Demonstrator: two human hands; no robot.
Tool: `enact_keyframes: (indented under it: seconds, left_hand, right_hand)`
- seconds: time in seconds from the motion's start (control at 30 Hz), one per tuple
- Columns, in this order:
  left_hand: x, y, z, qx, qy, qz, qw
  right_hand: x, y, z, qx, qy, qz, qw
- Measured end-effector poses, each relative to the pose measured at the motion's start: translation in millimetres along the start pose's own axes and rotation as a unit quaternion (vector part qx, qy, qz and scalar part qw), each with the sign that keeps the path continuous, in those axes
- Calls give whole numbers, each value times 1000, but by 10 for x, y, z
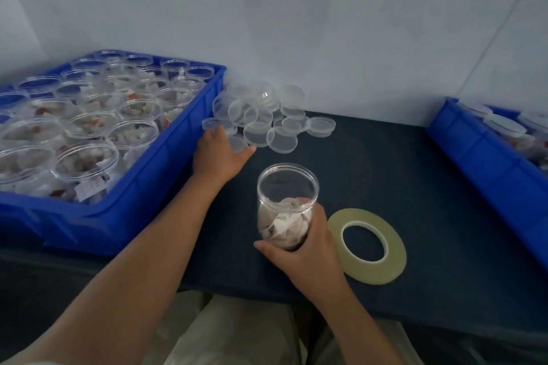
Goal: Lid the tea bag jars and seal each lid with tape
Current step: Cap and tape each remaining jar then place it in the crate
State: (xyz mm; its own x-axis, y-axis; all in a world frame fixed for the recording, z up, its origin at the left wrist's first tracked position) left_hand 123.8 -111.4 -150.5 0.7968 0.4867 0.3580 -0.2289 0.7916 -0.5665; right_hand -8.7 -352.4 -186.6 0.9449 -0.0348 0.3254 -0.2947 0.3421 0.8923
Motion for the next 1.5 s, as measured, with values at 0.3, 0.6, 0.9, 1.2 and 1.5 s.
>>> enact_keyframes:
  seconds: [0.3,0.6,0.9,1.2,1.5]
  left_hand:
    - [10,-43,-13,1,-33,-37,999]
    - [-645,-571,748,-557,144,49,817]
    - [-1210,-402,1093,-236,112,-215,941]
    - [-1188,-548,1222,-32,235,-218,947]
    - [-1400,-930,992,22,212,-206,955]
  right_hand:
    - [46,21,1,19,7,21,1000]
    - [35,-26,-30,11,19,26,999]
    - [16,-48,-39,29,12,31,999]
    - [5,-61,-44,21,27,33,999]
    - [14,3,-41,2,33,79,996]
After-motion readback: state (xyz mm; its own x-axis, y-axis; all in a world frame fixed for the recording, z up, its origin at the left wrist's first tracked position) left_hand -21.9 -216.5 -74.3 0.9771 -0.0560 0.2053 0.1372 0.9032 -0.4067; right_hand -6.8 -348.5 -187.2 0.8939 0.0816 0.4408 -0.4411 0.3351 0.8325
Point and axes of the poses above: each hand's wrist, its own x-axis towards the middle knuckle, its own z-axis out of the back of the hand, y = z × x, the point moved 2 cm from there along x, towards the middle knuckle, and after that the axes turned 13 degrees about -y, right-handed, at the moved point
